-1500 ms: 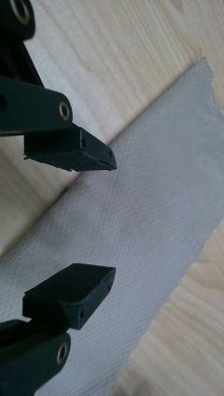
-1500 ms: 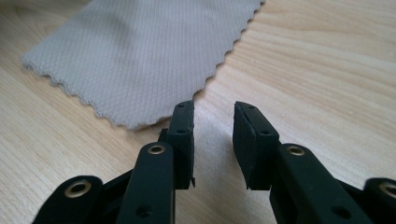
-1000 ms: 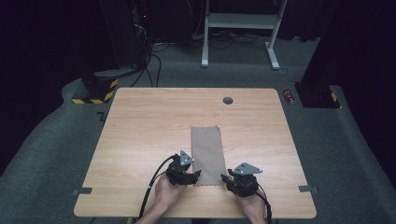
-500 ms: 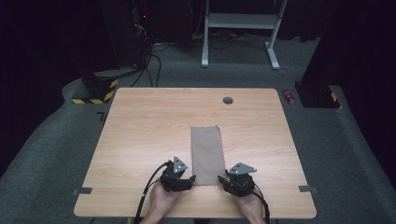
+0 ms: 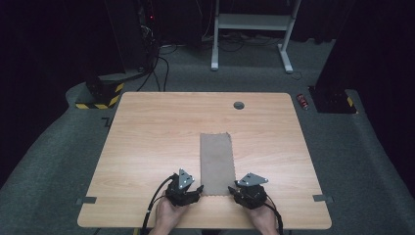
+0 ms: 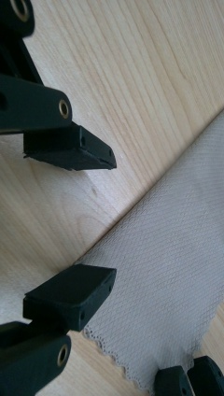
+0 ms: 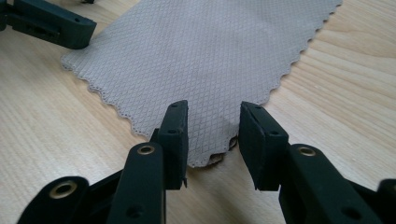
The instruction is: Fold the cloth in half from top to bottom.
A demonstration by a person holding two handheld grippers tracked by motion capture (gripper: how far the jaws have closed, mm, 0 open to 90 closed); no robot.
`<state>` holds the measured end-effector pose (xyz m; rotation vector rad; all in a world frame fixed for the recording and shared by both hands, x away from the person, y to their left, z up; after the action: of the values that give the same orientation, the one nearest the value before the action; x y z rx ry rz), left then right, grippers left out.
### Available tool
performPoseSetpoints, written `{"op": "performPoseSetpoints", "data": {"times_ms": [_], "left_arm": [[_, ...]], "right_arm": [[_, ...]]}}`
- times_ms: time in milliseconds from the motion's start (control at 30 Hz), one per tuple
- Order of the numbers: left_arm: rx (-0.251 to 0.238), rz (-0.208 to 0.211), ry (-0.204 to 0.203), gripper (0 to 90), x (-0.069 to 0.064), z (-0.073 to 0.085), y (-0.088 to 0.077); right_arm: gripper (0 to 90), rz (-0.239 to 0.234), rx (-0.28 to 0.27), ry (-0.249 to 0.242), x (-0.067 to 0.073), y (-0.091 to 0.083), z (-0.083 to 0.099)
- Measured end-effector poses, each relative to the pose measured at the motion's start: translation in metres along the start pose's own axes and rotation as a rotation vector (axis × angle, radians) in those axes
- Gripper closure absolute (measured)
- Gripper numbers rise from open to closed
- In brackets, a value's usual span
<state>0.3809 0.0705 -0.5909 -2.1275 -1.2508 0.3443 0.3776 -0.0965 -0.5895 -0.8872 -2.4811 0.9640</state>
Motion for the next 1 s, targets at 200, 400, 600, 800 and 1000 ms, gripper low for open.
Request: {"op": "performPoseSetpoints", "data": {"times_ms": [200,400,600,800,1000], "left_arm": [[-0.004,0.000,-0.005,43.6,0.004,0.006,-0.007],[-0.004,0.003,-0.010,43.7,0.009,0.012,-0.012],[-0.004,-0.003,-0.015,43.4,0.012,0.015,-0.016],[-0.001,0.007,-0.018,42.9,0.013,0.016,-0.017],[0.000,0.016,-0.030,41.3,0.014,0.015,-0.016]], "right_arm": [[63.9,-0.017,0.005,-0.021,0.011,0.002,-0.001],[64.0,-0.027,-0.002,-0.034,0.021,0.004,-0.001],[62.6,-0.038,-0.006,-0.040,0.028,0.006,-0.001],[58.8,-0.042,-0.031,-0.038,0.026,0.007,-0.002],[56.9,-0.075,-0.024,0.011,0.025,0.006,-0.004]]}}
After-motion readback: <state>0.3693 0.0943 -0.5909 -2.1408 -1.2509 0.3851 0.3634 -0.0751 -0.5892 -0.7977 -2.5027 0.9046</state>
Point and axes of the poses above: each handheld gripper's, and its own axes: y roughly forward along the jaws, z roughly out of its underside, x roughly to its left, the point moved 10 cm from there along y, roughly forward along the jaws, and after that the axes turned 7 degrees about -z, right-handed, at the moved point
